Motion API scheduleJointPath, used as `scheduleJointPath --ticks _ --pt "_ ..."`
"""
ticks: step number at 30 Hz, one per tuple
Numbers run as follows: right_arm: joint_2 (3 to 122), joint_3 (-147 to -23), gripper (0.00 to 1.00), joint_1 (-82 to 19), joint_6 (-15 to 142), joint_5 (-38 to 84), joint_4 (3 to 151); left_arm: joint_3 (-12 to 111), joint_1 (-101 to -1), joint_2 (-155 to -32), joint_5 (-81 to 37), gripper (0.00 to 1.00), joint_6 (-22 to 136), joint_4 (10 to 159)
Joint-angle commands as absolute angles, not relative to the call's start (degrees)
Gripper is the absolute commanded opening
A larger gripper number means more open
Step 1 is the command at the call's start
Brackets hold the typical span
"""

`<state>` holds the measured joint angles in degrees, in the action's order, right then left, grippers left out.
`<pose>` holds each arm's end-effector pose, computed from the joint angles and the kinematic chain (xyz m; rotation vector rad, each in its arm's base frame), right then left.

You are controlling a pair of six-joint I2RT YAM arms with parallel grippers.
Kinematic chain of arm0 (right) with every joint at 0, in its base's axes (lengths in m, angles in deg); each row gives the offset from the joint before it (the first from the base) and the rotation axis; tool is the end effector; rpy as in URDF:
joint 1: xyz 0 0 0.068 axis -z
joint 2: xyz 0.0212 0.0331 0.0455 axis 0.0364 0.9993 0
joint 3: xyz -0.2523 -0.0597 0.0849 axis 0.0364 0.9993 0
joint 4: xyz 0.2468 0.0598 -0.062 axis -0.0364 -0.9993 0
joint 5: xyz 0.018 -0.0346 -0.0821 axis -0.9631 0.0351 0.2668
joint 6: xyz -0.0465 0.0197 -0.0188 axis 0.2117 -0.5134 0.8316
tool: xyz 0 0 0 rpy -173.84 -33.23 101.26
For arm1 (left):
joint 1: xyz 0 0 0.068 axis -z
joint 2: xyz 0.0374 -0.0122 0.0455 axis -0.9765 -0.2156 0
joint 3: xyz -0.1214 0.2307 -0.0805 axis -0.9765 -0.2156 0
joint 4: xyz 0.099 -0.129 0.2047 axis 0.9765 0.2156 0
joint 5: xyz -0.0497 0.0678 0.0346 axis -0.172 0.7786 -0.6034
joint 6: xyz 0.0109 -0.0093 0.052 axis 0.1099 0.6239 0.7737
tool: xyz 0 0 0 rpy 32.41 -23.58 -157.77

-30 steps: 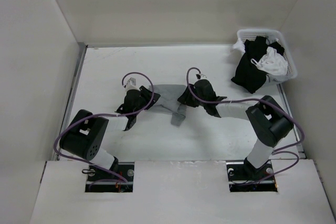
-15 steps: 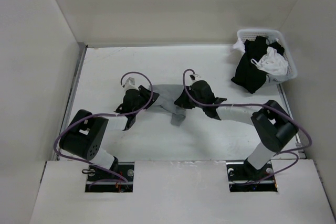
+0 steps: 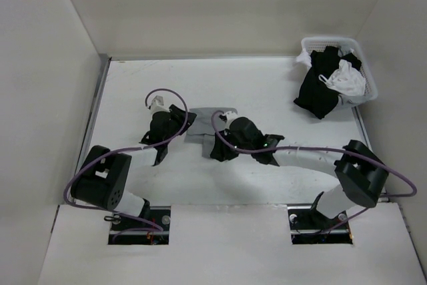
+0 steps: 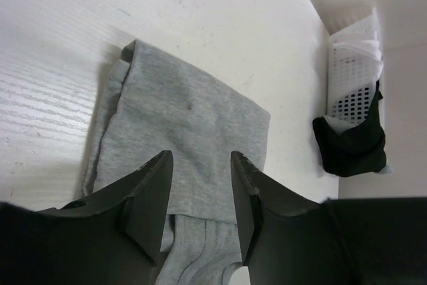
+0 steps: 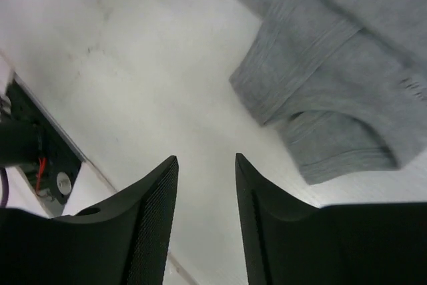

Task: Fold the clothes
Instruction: Fold the tank top

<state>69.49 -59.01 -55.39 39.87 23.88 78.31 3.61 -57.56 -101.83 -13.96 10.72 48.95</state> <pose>0.1927 0.2650 0.2051 -0.5323 2.3271 0.8855 0.2606 -0.0947 0.1634 -0.6586 1.9198 -0.8914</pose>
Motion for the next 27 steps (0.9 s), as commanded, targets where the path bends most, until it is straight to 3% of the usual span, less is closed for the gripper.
scheduleJointPath --ticks 1,6,9,11,15,17,21,27 --pt "64.47 -58.54 0.42 -52.15 41.95 27.71 81.6 4.24 -56.94 -98.53 -12.59 0.41 13.88 49.17" --pt "63.15 -53.01 0.06 -46.79 38.35 35.18 90.13 7.32 -55.88 -95.9 -11.98 0.49 19.42 54.62" --pt "61.14 -48.79 0.01 -44.94 36.41 37.21 95.31 9.51 -55.71 -93.97 -11.54 0.52 21.27 59.36" --pt "59.04 -46.07 0.05 -43.97 36.14 38.52 97.51 10.57 -55.27 -92.82 -11.54 0.53 22.42 61.74" --pt "54.9 -41.14 0.39 -41.42 35.26 42.83 99.46 10.57 -53.25 -91.41 -11.54 0.54 24.09 62.54" --pt "53.4 -39.29 0.48 -40.1 34.3 43.8 99.28 10.23 -52.2 -91.67 -11.62 0.54 24.44 62.63" --pt "48.66 -34.55 0.55 -37.64 31.84 45.82 99.19 7.6 -52.28 -91.24 -11.54 0.53 24.62 62.8" --pt "42.59 -29.01 0.57 -31.67 30.08 46.62 99.19 2.49 -58.6 -91.76 -9.43 0.52 21.29 62.72"
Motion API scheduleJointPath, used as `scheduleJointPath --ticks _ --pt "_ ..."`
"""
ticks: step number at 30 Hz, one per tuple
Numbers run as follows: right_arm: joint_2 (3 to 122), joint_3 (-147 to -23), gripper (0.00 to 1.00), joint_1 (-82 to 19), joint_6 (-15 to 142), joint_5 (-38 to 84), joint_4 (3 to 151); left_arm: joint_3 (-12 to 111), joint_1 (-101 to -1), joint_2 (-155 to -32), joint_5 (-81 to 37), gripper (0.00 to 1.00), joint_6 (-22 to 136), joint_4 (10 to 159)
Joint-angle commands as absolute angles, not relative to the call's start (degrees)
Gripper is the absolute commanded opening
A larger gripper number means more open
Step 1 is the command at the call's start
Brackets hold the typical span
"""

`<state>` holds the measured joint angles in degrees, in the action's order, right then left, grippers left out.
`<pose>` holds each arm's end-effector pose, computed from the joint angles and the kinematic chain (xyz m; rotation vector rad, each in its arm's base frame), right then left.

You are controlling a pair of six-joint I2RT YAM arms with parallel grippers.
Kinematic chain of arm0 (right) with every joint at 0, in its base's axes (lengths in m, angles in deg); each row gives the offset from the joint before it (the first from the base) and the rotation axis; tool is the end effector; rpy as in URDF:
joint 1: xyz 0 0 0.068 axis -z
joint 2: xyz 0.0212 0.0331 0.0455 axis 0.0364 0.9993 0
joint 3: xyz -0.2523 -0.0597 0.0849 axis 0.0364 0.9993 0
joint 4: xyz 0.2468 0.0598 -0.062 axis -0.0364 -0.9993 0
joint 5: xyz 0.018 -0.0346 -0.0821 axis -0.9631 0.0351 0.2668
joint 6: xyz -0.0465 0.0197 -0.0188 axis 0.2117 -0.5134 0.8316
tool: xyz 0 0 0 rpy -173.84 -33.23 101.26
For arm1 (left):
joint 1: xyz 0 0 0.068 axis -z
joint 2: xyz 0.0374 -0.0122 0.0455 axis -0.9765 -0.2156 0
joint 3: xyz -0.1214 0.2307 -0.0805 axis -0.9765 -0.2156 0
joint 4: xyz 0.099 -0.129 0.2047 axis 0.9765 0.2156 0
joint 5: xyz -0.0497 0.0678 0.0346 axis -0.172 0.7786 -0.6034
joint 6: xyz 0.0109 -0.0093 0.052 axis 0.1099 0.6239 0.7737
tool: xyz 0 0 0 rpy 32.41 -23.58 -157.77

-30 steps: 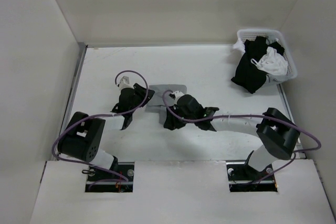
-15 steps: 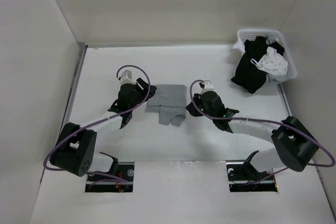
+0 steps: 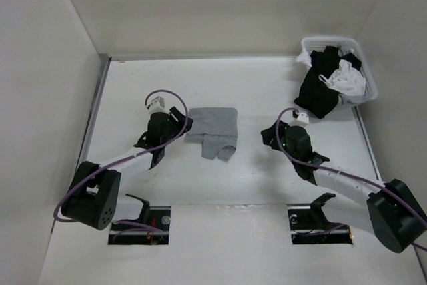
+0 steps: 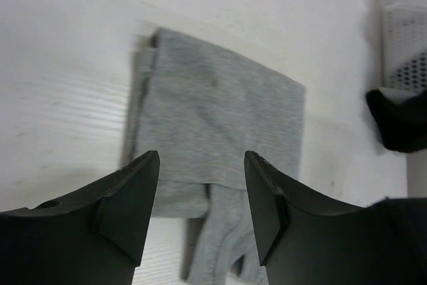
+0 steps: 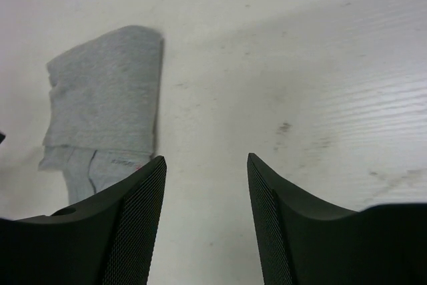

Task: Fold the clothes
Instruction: Fold the tank top

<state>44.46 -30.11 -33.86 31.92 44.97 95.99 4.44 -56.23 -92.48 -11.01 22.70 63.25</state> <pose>0.1933 0.1090 0.1847 0.2880 1.9928 0.5438 0.2429 -0.0928 0.1831 -0.4721 2.0070 -0.6935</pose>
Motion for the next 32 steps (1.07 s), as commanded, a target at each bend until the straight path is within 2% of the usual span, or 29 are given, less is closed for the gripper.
scheduleJointPath --ticks 1,4,7,9,12,15,18,21,29,32 --pt "41.98 -28.48 0.56 -30.79 30.08 46.44 99.19 2.31 -59.04 -92.11 -9.34 0.52 20.76 62.63" --pt "40.74 -27.6 0.48 -29.64 30.25 45.91 99.28 2.05 -60.1 -92.55 -9.16 0.52 20.14 62.8" --pt "39.95 -27.51 0.28 -28.85 30.17 44.6 98.5 0.91 -61.41 -91.15 -8.72 0.52 19.7 63.07" --pt "39.86 -27.33 0.2 -28.41 29.82 43.72 98.32 0.12 -62.64 -89.92 -8.64 0.51 19.35 63.59" --pt "39.86 -26.11 0.15 -27.71 29.2 43.98 98.67 -0.76 -64.31 -87.99 -8.64 0.51 18.91 64.65" --pt "39.51 -25.66 0.18 -26.48 28.76 43.63 98.75 -1.38 -65.81 -86.32 -8.64 0.52 19.26 65.18" --pt "40.38 -25.92 0.31 -26.39 28.85 43.98 99.02 -2.25 -66.87 -85.35 -8.72 0.52 19.43 64.48" --pt "41.44 -26.36 0.38 -26.56 28.85 44.15 99.19 -3.13 -67.05 -84.82 -8.64 0.52 18.99 62.81" --pt "43.38 -27.86 0.47 -26.65 28.93 44.51 98.58 -3.76 -64.33 -86.13 -7.76 0.5 19.25 59.2" --pt "44.08 -28.65 0.53 -27.0 29.46 44.25 98.32 -3.4 -63.01 -87.02 -7.85 0.53 19.87 58.68"
